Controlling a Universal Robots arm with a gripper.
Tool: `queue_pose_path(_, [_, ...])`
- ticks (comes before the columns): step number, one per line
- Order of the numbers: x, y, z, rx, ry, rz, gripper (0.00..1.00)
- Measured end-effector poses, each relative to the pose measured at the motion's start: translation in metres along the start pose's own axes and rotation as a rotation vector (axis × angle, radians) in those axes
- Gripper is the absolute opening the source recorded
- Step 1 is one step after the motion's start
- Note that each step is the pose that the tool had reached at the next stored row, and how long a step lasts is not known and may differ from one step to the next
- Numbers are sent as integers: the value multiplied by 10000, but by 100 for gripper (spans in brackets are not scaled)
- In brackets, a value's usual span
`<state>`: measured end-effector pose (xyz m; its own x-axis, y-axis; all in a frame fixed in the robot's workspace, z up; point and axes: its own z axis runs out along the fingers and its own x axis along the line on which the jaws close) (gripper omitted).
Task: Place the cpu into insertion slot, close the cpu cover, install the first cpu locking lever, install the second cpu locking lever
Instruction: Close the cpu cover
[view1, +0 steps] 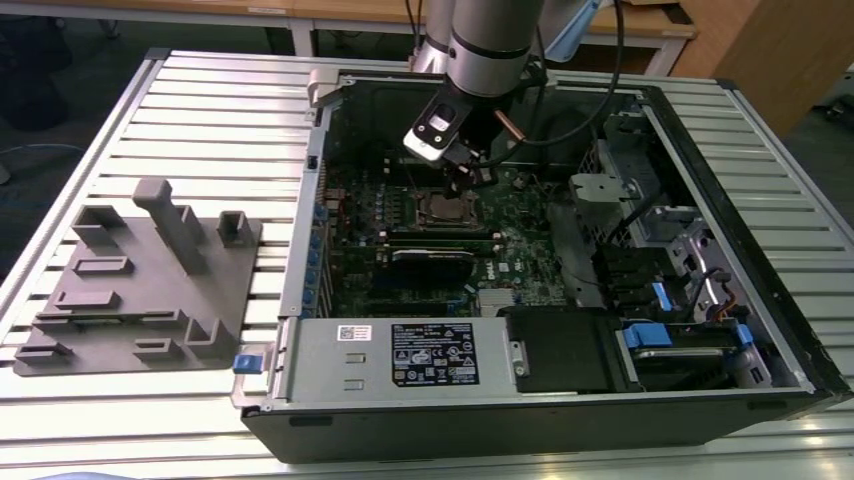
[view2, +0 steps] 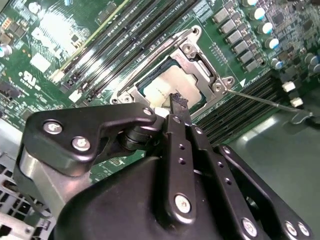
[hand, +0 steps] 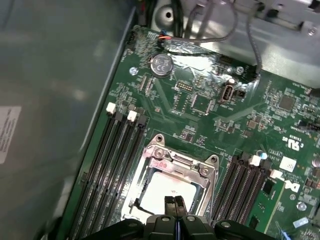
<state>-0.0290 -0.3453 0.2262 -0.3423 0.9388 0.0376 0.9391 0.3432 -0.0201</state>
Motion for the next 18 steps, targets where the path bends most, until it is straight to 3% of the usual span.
queue_pose_path(7, [0, 0, 0, 3, -2, -94, 11])
queue_pose_path(18, [0, 0, 3, 60, -16, -1830, 11])
